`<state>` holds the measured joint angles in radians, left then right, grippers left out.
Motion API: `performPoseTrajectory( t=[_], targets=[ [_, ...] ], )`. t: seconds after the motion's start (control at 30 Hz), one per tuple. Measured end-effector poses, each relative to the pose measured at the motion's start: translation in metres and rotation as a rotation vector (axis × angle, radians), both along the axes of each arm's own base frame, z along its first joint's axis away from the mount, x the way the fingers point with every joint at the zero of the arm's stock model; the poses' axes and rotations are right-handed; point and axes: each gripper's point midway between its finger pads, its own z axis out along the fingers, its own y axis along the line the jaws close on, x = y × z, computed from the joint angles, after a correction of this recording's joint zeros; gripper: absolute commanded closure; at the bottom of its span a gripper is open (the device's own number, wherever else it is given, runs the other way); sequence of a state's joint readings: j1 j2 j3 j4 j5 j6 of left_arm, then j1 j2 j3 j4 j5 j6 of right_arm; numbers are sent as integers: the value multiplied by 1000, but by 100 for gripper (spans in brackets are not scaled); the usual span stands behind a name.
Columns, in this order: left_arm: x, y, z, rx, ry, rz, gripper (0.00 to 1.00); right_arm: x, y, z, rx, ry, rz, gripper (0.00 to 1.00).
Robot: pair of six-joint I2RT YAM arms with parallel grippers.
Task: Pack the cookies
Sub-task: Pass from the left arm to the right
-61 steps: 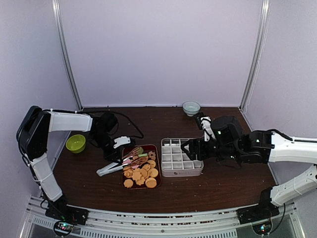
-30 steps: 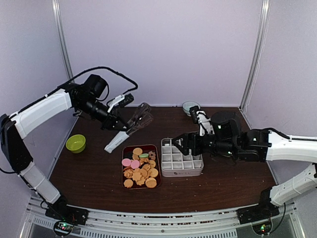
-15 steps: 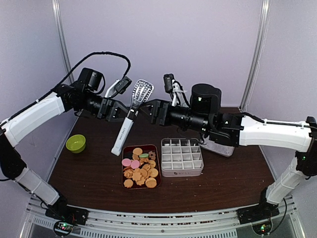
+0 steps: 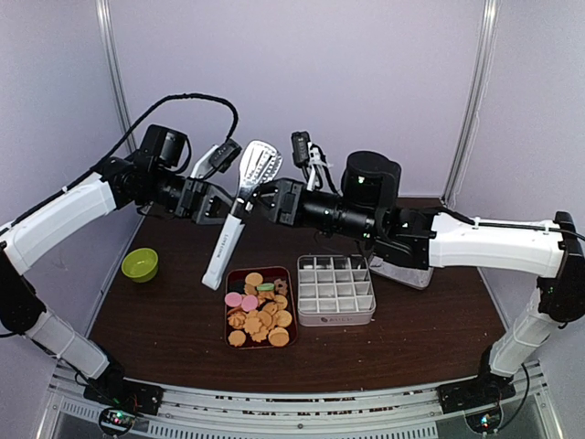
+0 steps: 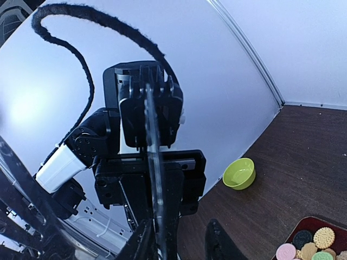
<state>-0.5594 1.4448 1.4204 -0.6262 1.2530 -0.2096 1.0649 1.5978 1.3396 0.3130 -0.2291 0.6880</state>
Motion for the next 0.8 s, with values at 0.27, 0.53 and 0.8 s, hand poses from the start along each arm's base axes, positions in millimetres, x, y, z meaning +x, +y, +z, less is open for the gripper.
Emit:
performPoseTrajectory(
  t=[0.27,0.53,0.8],
  targets=[
    [2,0,-16,32,-32,13,15,-3,2,-2,-9,4,18,100],
    [17,44,-28,137,-205,73,10,9,-8,-35,-194,-41,-79,100],
    [-14,45,-15,113,-347,-38,16,17,-8,-38,-278,-67,-122,100]
  ],
)
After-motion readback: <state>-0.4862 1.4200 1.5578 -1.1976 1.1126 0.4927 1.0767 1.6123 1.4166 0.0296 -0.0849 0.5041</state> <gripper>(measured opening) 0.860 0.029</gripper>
